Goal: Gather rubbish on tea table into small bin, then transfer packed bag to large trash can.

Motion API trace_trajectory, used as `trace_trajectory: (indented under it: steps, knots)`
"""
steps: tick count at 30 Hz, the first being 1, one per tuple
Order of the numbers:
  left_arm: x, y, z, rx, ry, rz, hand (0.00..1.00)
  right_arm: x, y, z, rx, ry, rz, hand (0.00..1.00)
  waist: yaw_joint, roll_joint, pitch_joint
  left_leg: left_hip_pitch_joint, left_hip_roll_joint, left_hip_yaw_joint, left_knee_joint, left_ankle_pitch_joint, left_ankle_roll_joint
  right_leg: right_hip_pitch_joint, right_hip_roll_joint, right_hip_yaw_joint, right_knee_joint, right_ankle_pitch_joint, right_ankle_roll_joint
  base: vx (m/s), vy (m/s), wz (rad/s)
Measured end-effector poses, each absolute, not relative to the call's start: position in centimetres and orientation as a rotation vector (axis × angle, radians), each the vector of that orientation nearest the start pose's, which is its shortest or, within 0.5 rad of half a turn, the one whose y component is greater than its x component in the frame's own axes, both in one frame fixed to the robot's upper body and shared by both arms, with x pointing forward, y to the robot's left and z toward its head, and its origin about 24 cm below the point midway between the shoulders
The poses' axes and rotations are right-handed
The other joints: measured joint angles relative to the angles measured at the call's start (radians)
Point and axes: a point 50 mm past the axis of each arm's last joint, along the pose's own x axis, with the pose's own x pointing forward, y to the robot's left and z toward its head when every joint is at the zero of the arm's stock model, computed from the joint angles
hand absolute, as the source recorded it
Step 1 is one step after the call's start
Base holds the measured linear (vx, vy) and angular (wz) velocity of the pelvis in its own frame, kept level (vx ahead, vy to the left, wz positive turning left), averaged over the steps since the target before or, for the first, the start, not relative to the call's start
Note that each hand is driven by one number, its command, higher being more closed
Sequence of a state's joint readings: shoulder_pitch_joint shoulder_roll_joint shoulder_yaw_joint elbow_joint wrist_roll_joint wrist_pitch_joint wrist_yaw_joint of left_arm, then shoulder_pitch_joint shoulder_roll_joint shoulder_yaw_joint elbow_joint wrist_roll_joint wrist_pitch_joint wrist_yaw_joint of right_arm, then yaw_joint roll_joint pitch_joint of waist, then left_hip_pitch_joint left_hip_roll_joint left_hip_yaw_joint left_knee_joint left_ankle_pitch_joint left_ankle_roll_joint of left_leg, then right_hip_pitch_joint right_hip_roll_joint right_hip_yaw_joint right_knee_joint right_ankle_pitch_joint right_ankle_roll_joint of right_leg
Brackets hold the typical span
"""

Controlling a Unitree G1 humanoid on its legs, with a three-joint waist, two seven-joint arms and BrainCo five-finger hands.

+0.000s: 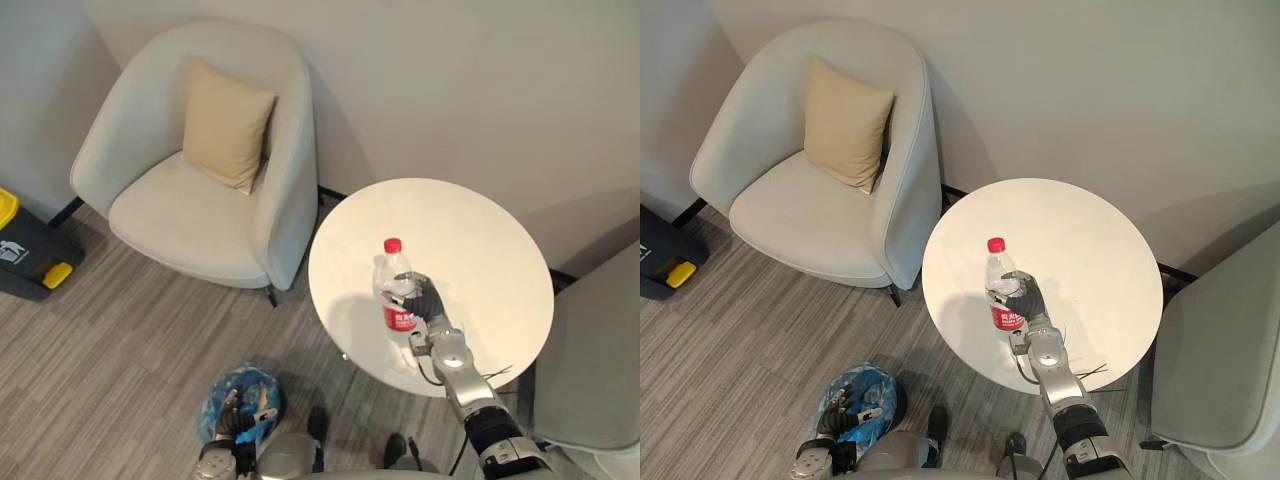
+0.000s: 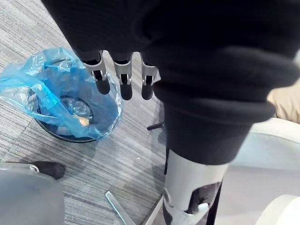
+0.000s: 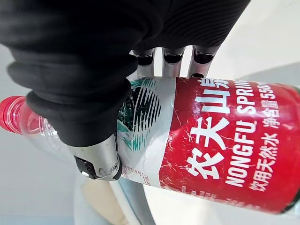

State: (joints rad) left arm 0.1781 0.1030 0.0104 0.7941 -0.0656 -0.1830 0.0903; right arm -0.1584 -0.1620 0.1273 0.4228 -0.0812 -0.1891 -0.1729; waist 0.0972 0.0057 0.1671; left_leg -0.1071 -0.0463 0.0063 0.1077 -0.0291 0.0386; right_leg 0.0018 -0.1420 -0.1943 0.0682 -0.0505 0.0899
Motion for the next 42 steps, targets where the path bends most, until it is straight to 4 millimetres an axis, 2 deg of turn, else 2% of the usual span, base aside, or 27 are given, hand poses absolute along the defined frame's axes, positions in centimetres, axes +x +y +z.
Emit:
trace_trajectory:
  steps: [5, 9, 12, 13, 14, 15, 16, 17, 18, 19, 20, 21, 22, 24, 26, 27, 28, 29, 31, 32, 33, 34, 35, 37, 39, 40, 42]
  knots:
    - [12.1, 19.7, -13.2, 0.061, 0.782, 0.203, 0.0, 25.5, -15.6, 2.6, -0.22, -0.073, -0.031, 1.0, -0.005, -0.001, 0.0, 0.018, -0.011, -0.047, 0.001, 0.002, -0.003, 0.041, -0.006, -0.049, 0.004, -0.019, -0.002, 0.01, -0.017, 0.3]
    - [12.3, 18.8, -13.3, 0.057, 0.777, 0.172, 0.0, 24.8, -14.7, 4.1, -0.198, -0.156, -0.011, 1.0, -0.019, 0.003, 0.003, -0.024, -0.03, -0.151, -0.004, 0.047, -0.018, 0.033, -0.013, -0.148, 0.036, -0.047, -0.012, -0.05, -0.051, 0.82]
    - [13.4, 17.7, -13.0, 0.068, 0.752, 0.13, 0.0, 25.4, -14.5, 6.2, -0.191, -0.266, -0.028, 1.0, -0.013, 0.021, 0.026, -0.081, -0.03, -0.192, -0.047, 0.135, -0.081, 0.0, -0.006, -0.236, 0.054, -0.051, -0.021, -0.17, -0.065, 1.02]
    - [14.2, 16.9, -12.8, 0.073, 0.731, 0.099, 0.0, 25.9, -14.5, 6.8, -0.203, -0.294, -0.045, 1.0, -0.004, 0.029, 0.032, -0.112, -0.032, -0.172, -0.074, 0.208, -0.126, -0.018, -0.003, -0.249, 0.056, -0.046, -0.041, -0.19, -0.019, 0.93]
    - [14.8, 16.6, -12.4, 0.075, 0.703, 0.083, 0.0, 26.4, -14.3, 7.4, -0.209, -0.318, -0.058, 1.0, 0.003, 0.029, 0.034, -0.123, -0.02, -0.095, -0.1, 0.217, -0.151, -0.035, -0.021, -0.277, 0.05, -0.029, -0.056, -0.19, 0.022, 0.86]
    - [15.0, 16.4, -12.3, 0.068, 0.695, 0.082, 0.0, 26.7, -14.2, 7.9, -0.217, -0.338, -0.056, 1.0, 0.002, 0.034, 0.034, -0.147, -0.004, -0.003, -0.041, 0.163, -0.09, -0.047, -0.028, -0.295, 0.058, -0.029, -0.056, -0.18, 0.065, 0.77]
    - [15.4, 16.1, -12.2, 0.071, 0.687, 0.067, 0.0, 27.0, -13.9, 8.3, -0.213, -0.356, -0.06, 1.0, -0.003, 0.03, 0.036, -0.174, 0.026, 0.172, 0.117, 0.048, 0.025, -0.065, -0.061, -0.331, 0.088, -0.029, -0.056, -0.12, 0.066, 0.7]
    - [15.4, 15.9, -12.2, 0.069, 0.687, 0.061, 0.0, 27.1, -13.9, 8.4, -0.214, -0.359, -0.065, 1.0, -0.008, 0.027, 0.038, -0.165, 0.046, 0.233, 0.163, 0.016, 0.032, -0.065, -0.077, -0.344, 0.1, -0.029, -0.056, -0.1, 0.065, 0.94]
    - [15.5, 15.2, -12.2, 0.055, 0.685, 0.053, 0.0, 27.2, -13.9, 8.4, -0.217, -0.36, -0.069, 1.0, -0.03, 0.024, 0.037, -0.125, 0.111, 0.345, 0.219, -0.033, 0.014, -0.061, -0.109, -0.375, 0.124, -0.029, -0.056, -0.04, 0.121, 0.89]
    - [15.5, 14.3, -12.2, 0.052, 0.684, 0.026, 0.0, 27.2, -14.0, 8.4, -0.217, -0.362, -0.08, 1.0, -0.052, 0.033, 0.025, -0.068, 0.192, 0.422, 0.208, -0.058, -0.029, -0.058, -0.123, -0.402, 0.136, -0.026, -0.048, -0.04, 0.18, 0.86]
    - [15.4, 13.9, -12.2, 0.056, 0.685, 0.007, 0.0, 27.2, -14.1, 8.5, -0.217, -0.364, -0.086, 1.0, -0.059, 0.049, 0.015, -0.045, 0.217, 0.433, 0.174, -0.06, -0.059, -0.058, -0.12, -0.411, 0.137, -0.021, -0.039, -0.03, 0.309, 0.61]
    - [15.6, 13.2, -12.1, 0.067, 0.679, -0.024, 0.0, 27.4, -14.4, 8.6, -0.22, -0.367, -0.101, 1.0, -0.058, 0.07, 0.005, -0.007, 0.209, 0.407, 0.095, -0.073, -0.113, -0.056, -0.121, -0.419, 0.126, -0.004, -0.01, -0.03, 0.335, 0.54]
    - [16.1, 13.3, -12.0, 0.091, 0.669, -0.042, 0.0, 27.6, -14.5, 8.2, -0.213, -0.342, -0.114, 1.0, -0.059, 0.047, 0.009, -0.001, 0.177, 0.388, 0.069, -0.067, -0.104, -0.033, -0.13, -0.437, 0.098, 0.021, 0.016, -0.04, 0.316, 0.54]
    - [15.9, 13.8, -12.1, 0.114, 0.673, -0.045, 0.0, 27.7, -14.3, 6.9, -0.214, -0.28, -0.112, 1.0, -0.054, 0.015, 0.009, 0.001, 0.148, 0.354, 0.109, -0.075, -0.09, 0.003, -0.167, -0.459, 0.116, 0.027, 0.024, -0.03, 0.235, 0.64]
    - [15.4, 13.9, -12.3, 0.115, 0.688, -0.042, 0.0, 27.7, -13.7, 6.3, -0.212, -0.249, -0.088, 1.0, -0.052, 0.014, 0.009, 0.005, 0.131, 0.335, 0.159, -0.103, -0.056, 0.013, -0.214, -0.458, 0.203, 0.022, 0.029, -0.05, 0.227, 0.53]
    - [15.0, 14.1, -12.5, 0.117, 0.699, -0.039, 0.0, 27.7, -13.3, 6.3, -0.21, -0.249, -0.08, 1.0, -0.054, 0.017, 0.011, 0.005, 0.124, 0.32, 0.179, -0.127, -0.049, 0.007, -0.234, -0.444, 0.256, 0.013, 0.018, -0.08, 0.202, 0.41]
    - [14.6, 14.4, -12.7, 0.125, 0.713, -0.034, 0.0, 27.5, -13.0, 6.0, -0.204, -0.24, -0.076, 1.0, -0.054, 0.014, 0.017, 0.004, 0.101, 0.283, 0.201, -0.164, -0.032, -0.043, -0.272, -0.35, 0.386, -0.02, -0.041, -0.09, 0.174, 0.45]
    - [14.6, 14.4, -12.7, 0.126, 0.713, -0.034, 0.0, 27.4, -13.1, 5.8, -0.204, -0.231, -0.073, 1.0, -0.056, 0.013, 0.02, 0.004, 0.095, 0.27, 0.208, -0.179, -0.031, -0.076, -0.272, -0.275, 0.445, -0.052, -0.042, -0.12, 0.118, 0.51]
    - [14.4, 15.0, -12.7, 0.136, 0.719, -0.022, 0.0, 26.8, -13.2, 5.0, -0.209, -0.198, -0.058, 1.0, -0.059, 0.02, 0.028, 0.004, 0.082, 0.213, 0.205, -0.181, -0.031, -0.155, -0.178, -0.08, 0.498, -0.148, 0.005, -0.12, 0.058, 0.59]
    - [14.3, 15.4, -12.8, 0.147, 0.724, -0.017, 0.0, 26.6, -13.1, 4.7, -0.215, -0.188, -0.047, 1.0, -0.062, 0.024, 0.034, 0.003, 0.076, 0.185, 0.197, -0.178, -0.027, -0.196, -0.12, -0.018, 0.472, -0.156, 0.007, -0.08, 0.03, 0.55]
    - [14.3, 15.5, -12.8, 0.15, 0.727, -0.013, 0.0, 26.4, -13.1, 4.5, -0.219, -0.182, -0.038, 1.0, -0.063, 0.025, 0.035, 0.001, 0.071, 0.172, 0.192, -0.176, -0.027, -0.218, -0.093, 0.008, 0.452, -0.159, 0.013, -0.05, 0.001, 0.83]
    - [14.0, 15.8, -13.0, 0.158, 0.741, 0.0, 0.0, 26.1, -13.4, 4.2, -0.235, -0.171, -0.026, 1.0, -0.08, 0.027, 0.037, -0.01, 0.05, 0.114, 0.184, -0.159, -0.03, -0.254, -0.04, 0.076, 0.389, -0.153, 0.024, -0.01, -0.041, 1.09]
    - [13.8, 16.1, -13.2, 0.166, 0.751, 0.006, 0.0, 25.7, -13.7, 4.1, -0.241, -0.166, -0.031, 1.0, -0.095, 0.023, 0.037, -0.019, 0.03, 0.077, 0.185, -0.157, -0.033, -0.262, -0.029, 0.115, 0.361, -0.147, 0.035, 0.01, -0.043, 1.33]
    - [13.7, 16.4, -13.3, 0.173, 0.758, 0.013, 0.0, 24.9, -14.4, 4.2, -0.255, -0.171, -0.038, 1.0, -0.119, 0.012, 0.042, -0.049, 0.0, 0.023, 0.214, -0.153, -0.039, -0.265, -0.039, 0.143, 0.352, -0.117, 0.026, 0.05, -0.149, 1.7]
    - [13.4, 16.9, -13.4, 0.17, 0.767, 0.034, 0.0, 24.5, -15.1, 4.0, -0.272, -0.16, -0.04, 1.0, -0.12, 0.015, 0.042, -0.082, 0.016, 0.006, 0.228, -0.15, -0.046, -0.265, -0.041, 0.101, 0.372, -0.094, -0.003, 0.13, -0.285, 1.48]
    - [13.4, 17.0, -13.4, 0.161, 0.765, 0.051, 0.0, 24.5, -15.6, 4.0, -0.282, -0.161, -0.05, 1.0, -0.105, 0.037, 0.039, -0.112, 0.059, 0.036, 0.231, -0.146, -0.052, -0.269, -0.041, 0.047, 0.362, -0.091, -0.019, 0.13, -0.251, 1.09]
    - [13.5, 17.0, -13.4, 0.155, 0.761, 0.058, 0.0, 24.5, -15.9, 4.0, -0.287, -0.16, -0.061, 1.0, -0.103, 0.043, 0.05, -0.142, 0.126, 0.099, 0.239, -0.105, -0.076, -0.281, -0.04, -0.022, 0.378, -0.104, -0.042, 0.14, -0.232, 0.99]
